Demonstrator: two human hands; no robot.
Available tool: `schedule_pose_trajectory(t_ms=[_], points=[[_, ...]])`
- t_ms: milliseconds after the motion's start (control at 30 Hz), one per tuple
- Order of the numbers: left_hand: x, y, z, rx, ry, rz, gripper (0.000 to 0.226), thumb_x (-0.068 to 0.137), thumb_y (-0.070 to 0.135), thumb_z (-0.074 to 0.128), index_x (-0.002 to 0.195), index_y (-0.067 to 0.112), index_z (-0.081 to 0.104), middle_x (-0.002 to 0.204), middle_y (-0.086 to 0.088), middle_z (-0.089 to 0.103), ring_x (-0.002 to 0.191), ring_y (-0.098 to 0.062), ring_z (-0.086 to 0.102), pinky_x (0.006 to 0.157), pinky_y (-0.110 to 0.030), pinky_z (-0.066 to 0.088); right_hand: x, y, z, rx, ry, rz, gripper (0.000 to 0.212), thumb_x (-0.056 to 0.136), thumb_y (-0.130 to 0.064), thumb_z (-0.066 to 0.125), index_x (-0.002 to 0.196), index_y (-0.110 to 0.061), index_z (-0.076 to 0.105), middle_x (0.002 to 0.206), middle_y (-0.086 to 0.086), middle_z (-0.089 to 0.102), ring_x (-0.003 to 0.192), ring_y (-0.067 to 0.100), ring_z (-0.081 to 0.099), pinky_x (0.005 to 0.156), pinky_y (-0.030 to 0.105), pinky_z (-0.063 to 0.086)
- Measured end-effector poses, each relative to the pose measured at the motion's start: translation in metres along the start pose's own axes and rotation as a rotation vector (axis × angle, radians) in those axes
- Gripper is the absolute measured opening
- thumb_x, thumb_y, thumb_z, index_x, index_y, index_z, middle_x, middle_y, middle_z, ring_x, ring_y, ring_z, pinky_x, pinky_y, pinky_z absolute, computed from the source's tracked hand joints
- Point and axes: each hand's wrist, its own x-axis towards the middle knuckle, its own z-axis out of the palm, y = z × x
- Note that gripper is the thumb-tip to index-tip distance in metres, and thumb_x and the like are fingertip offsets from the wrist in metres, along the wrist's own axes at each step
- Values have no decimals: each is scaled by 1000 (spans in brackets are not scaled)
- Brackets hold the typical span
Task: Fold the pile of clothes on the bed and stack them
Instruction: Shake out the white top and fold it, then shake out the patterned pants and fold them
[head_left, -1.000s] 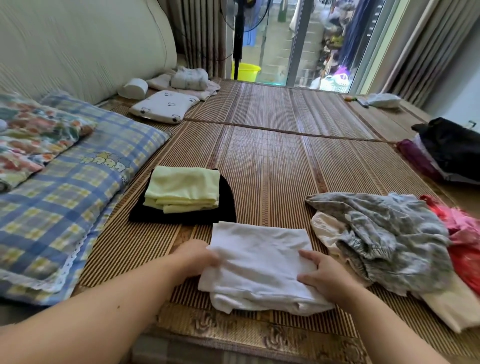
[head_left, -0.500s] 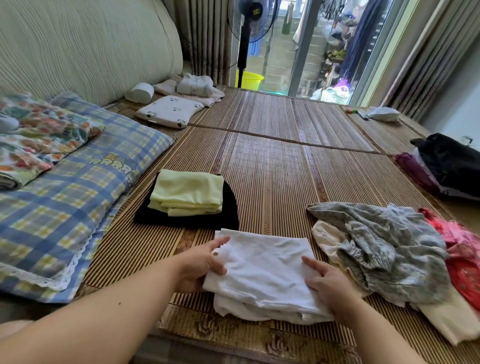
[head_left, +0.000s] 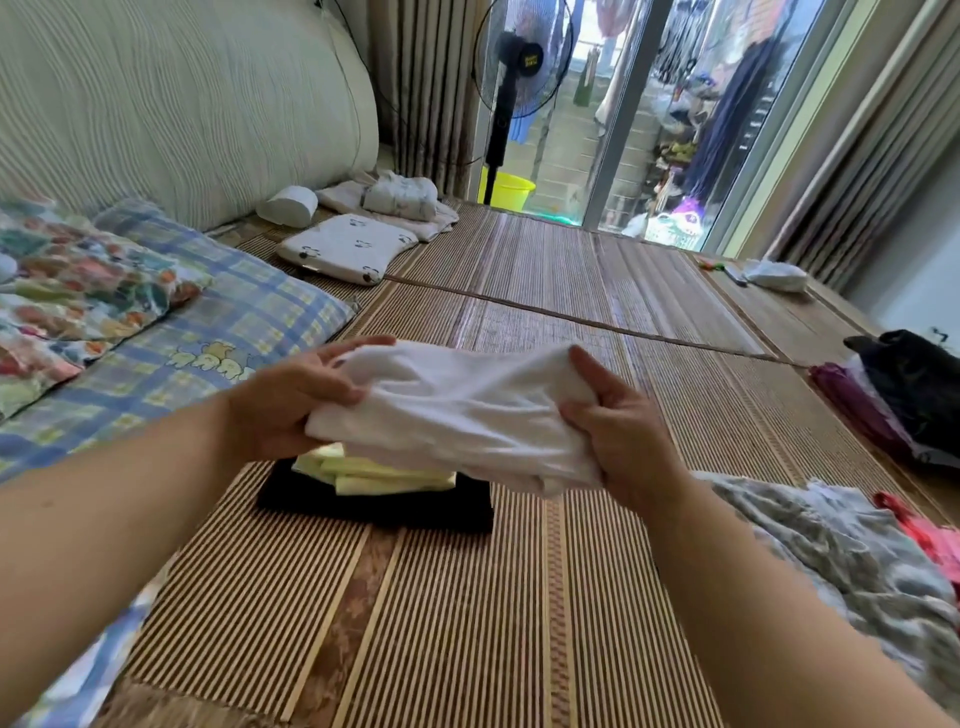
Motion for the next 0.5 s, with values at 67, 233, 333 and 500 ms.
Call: schedule_pose_trajectory(t_ms=[67,233,333,500], points=[[7,14,-29,93,83,7,69,63,-7,56,127,17,59,120,-16,66,94,-29,68,67,-35,59,29,8,25,-41,17,-33,61,86,11,52,129,-32,57,112,-2,64,84,17,66,80,41,55],[19,-21,-95,612,361,-211,75,64,-7,57,134,18,55,112,-12,64,75,-21,70,55,-29,56,76,79,62,-432,-74,203,65,87,6,50,144,-25,42,136,3,52,104,17,61,96,32,51],[34,-53,-115,1339,376,-321,74,71,8,59,140,32,45,137,-1,54,115,-21,57,89,-20,45,80,121,68,-712,-138,329,46,92,-10,47,135,-28,51,107,-9,63,96,13,62,86,29,52],[55,-70,-105,1777,481,-384,84,66,45,50,145,45,21,159,-4,5,143,-33,12,114,-49,19,93,134,63,-1093,-137,243,46,100,-20,35,146,-21,36,124,8,58,107,27,59,94,38,47]])
